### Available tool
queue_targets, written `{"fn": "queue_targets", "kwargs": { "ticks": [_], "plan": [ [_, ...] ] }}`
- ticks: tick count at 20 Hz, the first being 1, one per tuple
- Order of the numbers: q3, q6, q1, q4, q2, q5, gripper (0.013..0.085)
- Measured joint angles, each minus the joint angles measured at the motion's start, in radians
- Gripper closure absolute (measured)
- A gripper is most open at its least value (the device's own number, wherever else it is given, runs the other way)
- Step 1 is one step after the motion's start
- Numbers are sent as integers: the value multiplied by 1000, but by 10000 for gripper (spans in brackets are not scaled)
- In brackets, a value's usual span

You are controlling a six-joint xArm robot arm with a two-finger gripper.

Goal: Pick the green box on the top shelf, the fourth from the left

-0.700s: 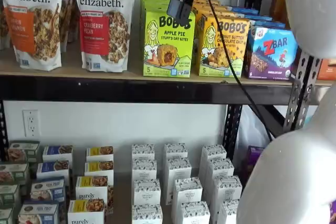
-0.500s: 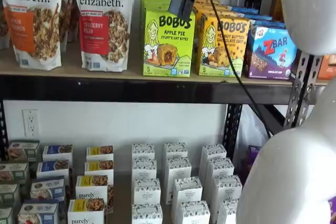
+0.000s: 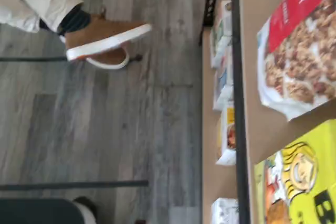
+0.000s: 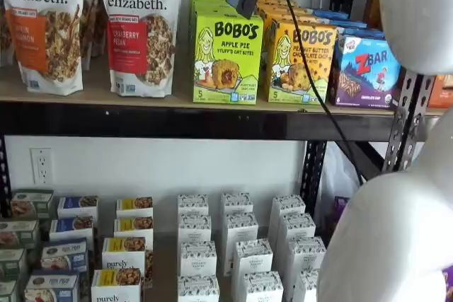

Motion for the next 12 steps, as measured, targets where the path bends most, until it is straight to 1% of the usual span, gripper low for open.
{"fn": "queue_targets", "kwargs": {
  "ticks": [5, 12],
  "plan": [
    [30, -10, -9, 22, -16, -69, 130],
    [56, -26, -14, 18, -17, -144, 130]
  ]
}}
